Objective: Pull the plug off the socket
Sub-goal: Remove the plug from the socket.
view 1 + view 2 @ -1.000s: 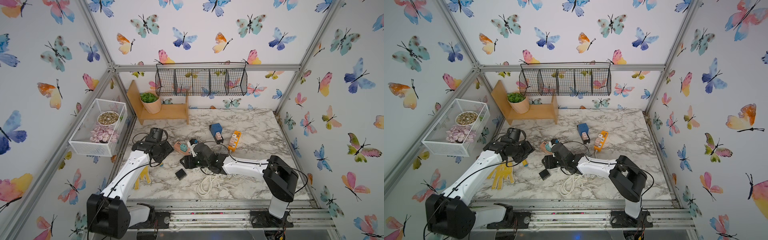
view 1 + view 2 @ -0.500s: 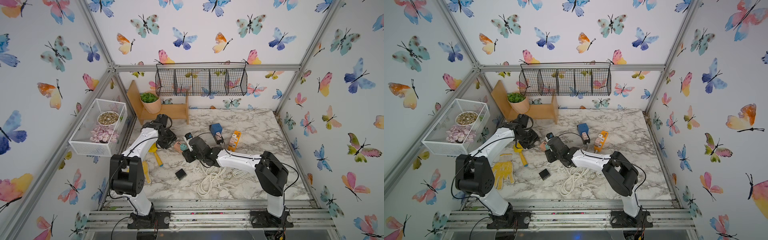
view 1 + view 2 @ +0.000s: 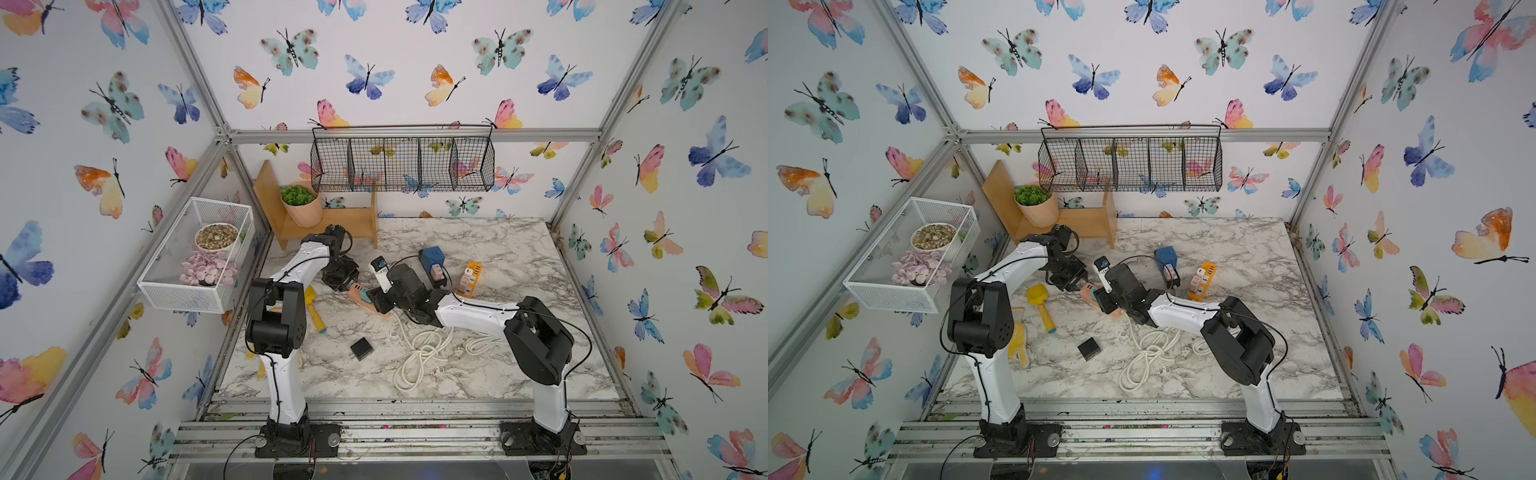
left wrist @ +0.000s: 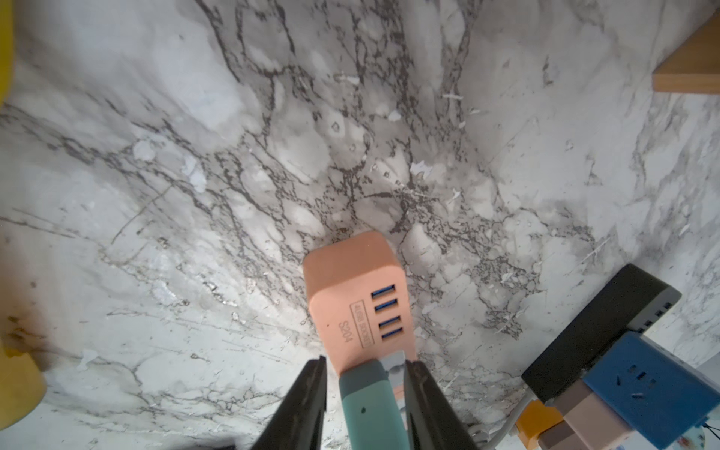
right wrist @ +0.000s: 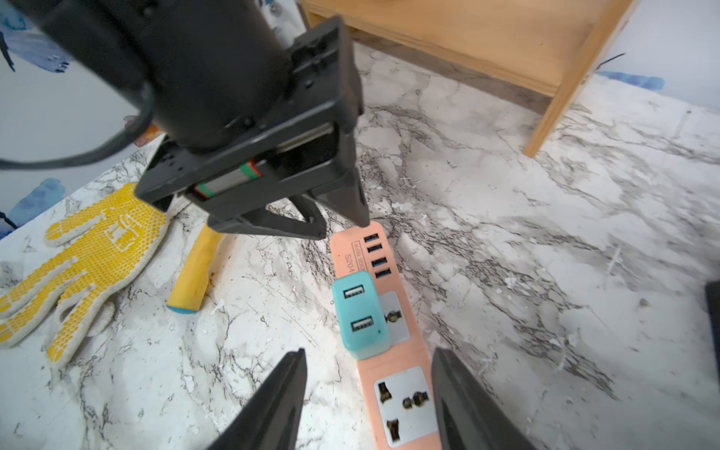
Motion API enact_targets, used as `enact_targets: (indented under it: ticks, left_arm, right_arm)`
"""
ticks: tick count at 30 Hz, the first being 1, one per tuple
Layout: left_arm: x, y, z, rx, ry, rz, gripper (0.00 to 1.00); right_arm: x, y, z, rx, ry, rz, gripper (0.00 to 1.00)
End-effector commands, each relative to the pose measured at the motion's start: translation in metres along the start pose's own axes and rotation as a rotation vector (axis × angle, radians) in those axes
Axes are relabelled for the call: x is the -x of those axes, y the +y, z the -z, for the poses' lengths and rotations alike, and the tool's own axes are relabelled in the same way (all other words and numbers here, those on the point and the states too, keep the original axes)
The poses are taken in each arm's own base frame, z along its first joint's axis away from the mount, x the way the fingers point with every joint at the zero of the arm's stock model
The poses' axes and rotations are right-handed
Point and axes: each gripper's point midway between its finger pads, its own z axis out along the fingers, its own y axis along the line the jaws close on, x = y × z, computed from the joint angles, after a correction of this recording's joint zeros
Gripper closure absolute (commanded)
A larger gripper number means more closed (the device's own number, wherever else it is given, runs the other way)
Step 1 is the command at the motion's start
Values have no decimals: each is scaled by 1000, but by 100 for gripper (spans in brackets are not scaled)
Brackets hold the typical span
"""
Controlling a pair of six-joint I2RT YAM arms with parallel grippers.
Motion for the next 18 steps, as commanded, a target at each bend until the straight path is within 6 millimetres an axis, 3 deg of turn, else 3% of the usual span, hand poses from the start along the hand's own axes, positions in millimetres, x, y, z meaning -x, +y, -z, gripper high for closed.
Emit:
enact_targets:
  ticks: [1,8,18]
  left_arm:
    - [-4,9,-12,56,33,25,63]
    - [-7,13,-27,78,47,41,66]
    - [-10,29,-40,135,49,46,68]
  right_arm:
    - [6,8,-13,38,-35,57,42]
    - [4,4,-26,22,-69,93,36]
    - [-9,-4,-48,-16,-28,117,39]
